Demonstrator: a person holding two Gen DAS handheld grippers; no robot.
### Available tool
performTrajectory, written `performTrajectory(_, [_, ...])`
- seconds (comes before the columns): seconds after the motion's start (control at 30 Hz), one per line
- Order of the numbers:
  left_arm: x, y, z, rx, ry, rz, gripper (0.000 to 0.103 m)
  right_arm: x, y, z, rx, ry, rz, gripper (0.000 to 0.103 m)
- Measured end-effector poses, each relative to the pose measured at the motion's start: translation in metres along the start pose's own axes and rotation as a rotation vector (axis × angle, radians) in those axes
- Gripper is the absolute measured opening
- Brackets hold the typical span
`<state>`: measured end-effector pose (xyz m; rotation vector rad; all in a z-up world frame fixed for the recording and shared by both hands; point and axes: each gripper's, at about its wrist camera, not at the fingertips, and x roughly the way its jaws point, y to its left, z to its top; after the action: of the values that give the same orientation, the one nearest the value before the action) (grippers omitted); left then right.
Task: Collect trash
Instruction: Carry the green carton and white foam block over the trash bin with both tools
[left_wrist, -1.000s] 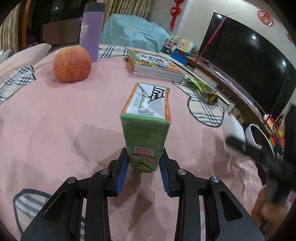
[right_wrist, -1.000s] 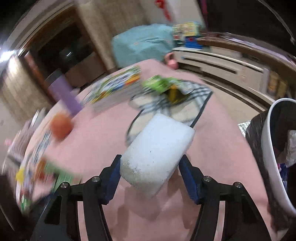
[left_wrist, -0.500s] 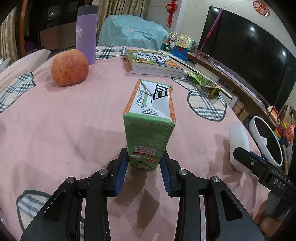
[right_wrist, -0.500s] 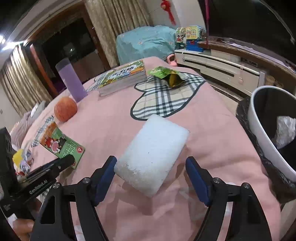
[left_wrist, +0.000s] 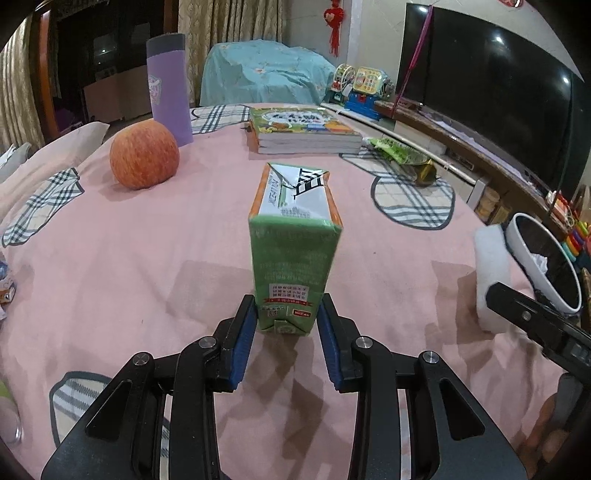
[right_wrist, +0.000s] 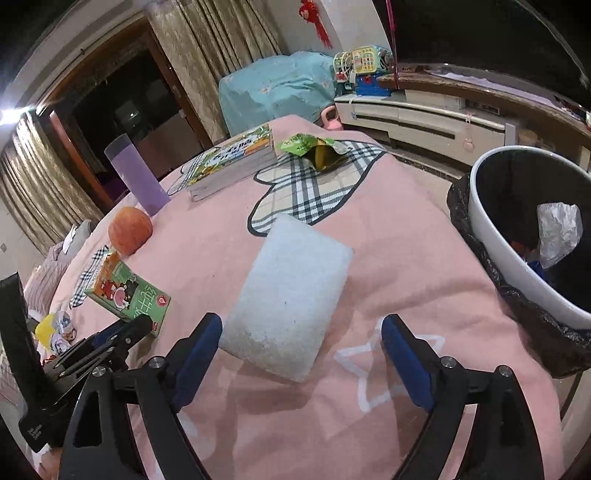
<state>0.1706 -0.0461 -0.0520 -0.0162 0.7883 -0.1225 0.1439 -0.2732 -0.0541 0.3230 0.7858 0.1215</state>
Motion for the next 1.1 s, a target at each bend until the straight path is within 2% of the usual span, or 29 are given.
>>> performTrajectory(0.03, [-0.004, -0.002, -0.002, 0.001, -0.004, -0.003, 0.032, -0.003, 0.001, 0.000, -0.011, -0.011, 0.014, 0.066])
performTrajectory(0.13, [-0.017, -0.013, -0.008, 0.013, -0.015, -0.025, 0.032, -0.011, 0.002, 0.000, -0.022, -0.021, 0.049, 0.038])
performTrajectory(0.23, [-0.028, -0.033, -0.013, 0.052, -0.030, -0.050, 0.031, -0.025, 0.001, 0.001, -0.037, -0.038, 0.063, 0.025])
performTrajectory(0.3, [-0.029, -0.041, -0.016, 0.062, -0.024, -0.066, 0.031, -0.031, -0.004, 0.001, -0.035, -0.043, 0.063, 0.022])
performTrajectory(0.37, [-0.028, -0.044, -0.019, 0.047, -0.011, -0.082, 0.031, -0.031, -0.010, 0.000, -0.032, -0.037, 0.058, 0.021])
performTrajectory(0.43, [-0.028, -0.045, -0.022, 0.043, -0.006, -0.080, 0.031, -0.026, -0.014, 0.000, -0.018, -0.013, 0.087, 0.028])
performTrajectory(0.47, [-0.028, -0.045, -0.023, 0.043, -0.005, -0.080, 0.031, -0.023, -0.016, -0.001, -0.002, -0.008, 0.090, 0.036])
performTrajectory(0.5, [-0.028, -0.045, -0.023, 0.041, -0.006, -0.081, 0.031, -0.023, -0.018, -0.002, 0.006, -0.004, 0.080, 0.057])
performTrajectory(0.53, [-0.028, -0.044, -0.024, 0.039, -0.007, -0.082, 0.031, -0.021, -0.021, -0.003, 0.016, -0.006, 0.061, 0.068])
performTrajectory(0.7, [-0.027, -0.040, -0.023, 0.019, -0.001, -0.087, 0.031, -0.019, -0.028, -0.002, 0.078, 0.001, 0.121, 0.069])
performTrajectory(0.77, [-0.026, -0.041, -0.023, 0.020, 0.000, -0.086, 0.031, -0.018, -0.022, 0.000, 0.062, -0.012, 0.104, 0.074])
performTrajectory(0.83, [-0.025, -0.041, -0.023, 0.021, 0.003, -0.087, 0.031, -0.012, -0.020, 0.002, 0.064, -0.004, 0.116, 0.086])
performTrajectory(0.9, [-0.025, -0.040, -0.024, 0.016, 0.004, -0.094, 0.031, -0.002, -0.018, 0.004, 0.072, 0.013, 0.121, 0.085])
performTrajectory(0.97, [-0.024, -0.039, -0.024, 0.011, 0.004, -0.102, 0.031, 0.010, -0.017, 0.005, 0.082, 0.039, 0.129, 0.080])
performTrajectory(1.03, [-0.024, -0.038, -0.024, 0.007, 0.004, -0.104, 0.031, 0.014, -0.019, 0.004, 0.088, 0.056, 0.120, 0.049])
performTrajectory(1.1, [-0.025, -0.039, -0.023, 0.010, 0.001, -0.100, 0.031, 0.010, -0.021, 0.003, 0.090, 0.044, 0.130, 0.048])
